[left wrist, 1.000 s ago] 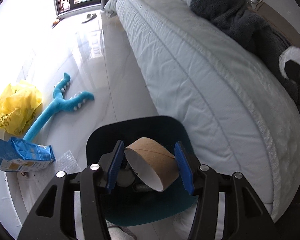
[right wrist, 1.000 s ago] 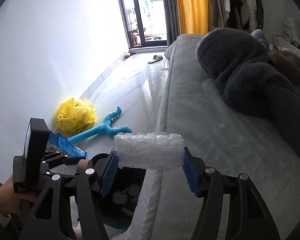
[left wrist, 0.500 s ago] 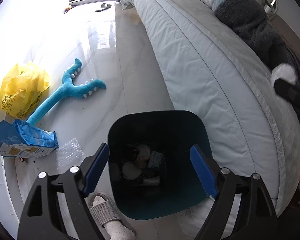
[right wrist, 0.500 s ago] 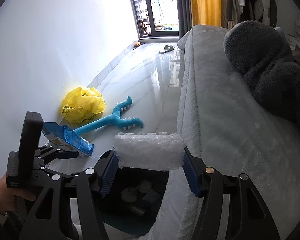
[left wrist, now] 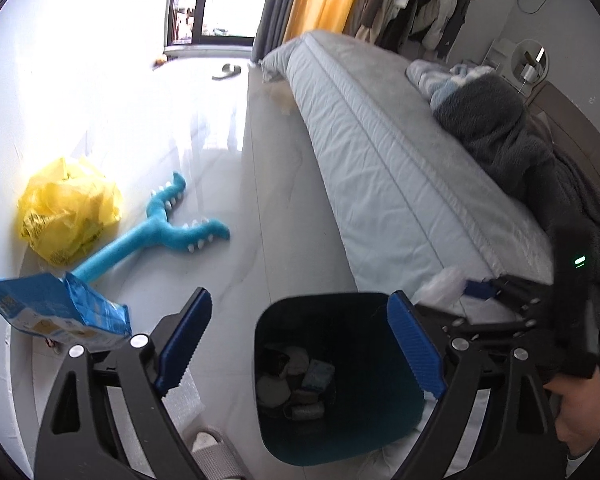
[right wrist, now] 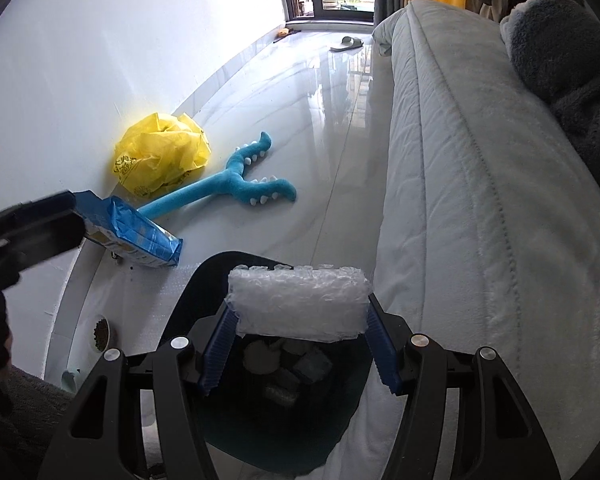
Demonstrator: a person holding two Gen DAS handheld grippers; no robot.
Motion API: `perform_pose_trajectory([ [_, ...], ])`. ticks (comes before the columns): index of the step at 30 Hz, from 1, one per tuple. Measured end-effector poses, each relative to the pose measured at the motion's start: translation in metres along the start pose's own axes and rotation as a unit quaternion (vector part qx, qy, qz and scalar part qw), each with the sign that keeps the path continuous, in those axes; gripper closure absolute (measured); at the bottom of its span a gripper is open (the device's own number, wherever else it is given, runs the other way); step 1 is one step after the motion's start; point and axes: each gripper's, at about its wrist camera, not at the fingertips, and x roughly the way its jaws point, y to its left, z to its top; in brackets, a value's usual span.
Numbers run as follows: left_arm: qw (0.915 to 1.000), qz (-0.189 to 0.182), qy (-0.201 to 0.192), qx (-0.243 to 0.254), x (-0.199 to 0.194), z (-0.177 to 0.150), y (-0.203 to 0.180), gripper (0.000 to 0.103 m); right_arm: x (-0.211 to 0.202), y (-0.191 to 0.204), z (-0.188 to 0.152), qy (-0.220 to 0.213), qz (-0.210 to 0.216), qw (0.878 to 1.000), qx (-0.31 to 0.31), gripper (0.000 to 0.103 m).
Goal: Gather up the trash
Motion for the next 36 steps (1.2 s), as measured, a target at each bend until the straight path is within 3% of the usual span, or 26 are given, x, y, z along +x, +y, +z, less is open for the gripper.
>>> perform_pose_trajectory([
  [10, 0.993, 0.018, -0.109, 0.042, -0.049, 0.015, -0.012, 0.006, 0.041, 0.014, -0.012, 0.059, -0.002, 0.998, -0.002, 0.041],
  [16, 0.9872, 0.058, -0.138, 0.055, -0.064, 0.019, -0.024, 0.005, 0.051, 0.019, -0.021, 0.083, -0.007, 0.996, -0.009, 0.035],
  [20, 0.9839, 0.059, -0.156, 0.065, -0.075, 0.022, -0.036, 0.005, 0.047, 0.02, -0.026, 0.086, 0.001, 0.996, -0.001, 0.03],
  [24, 0.9795, 0.08, -0.176, 0.056, -0.087, 0.028, -0.046, 0.003, 0.021, 0.027, -0.026, 0.056, -0.016, 0.998, -0.029, 0.025],
  [30, 0.974, 0.076, -0.207, 0.053, -0.112, 0.018, -0.069, 0.003, -0.057, 0.02, -0.04, -0.023, -0.042, 0.998, -0.041, 0.018],
  [36, 0.9733, 0.062, -0.209, 0.072, -0.13, -0.001, -0.106, 0.003, -0.132, 0.013, -0.07, -0.09, -0.068, 0.993, -0.04, 0.011],
])
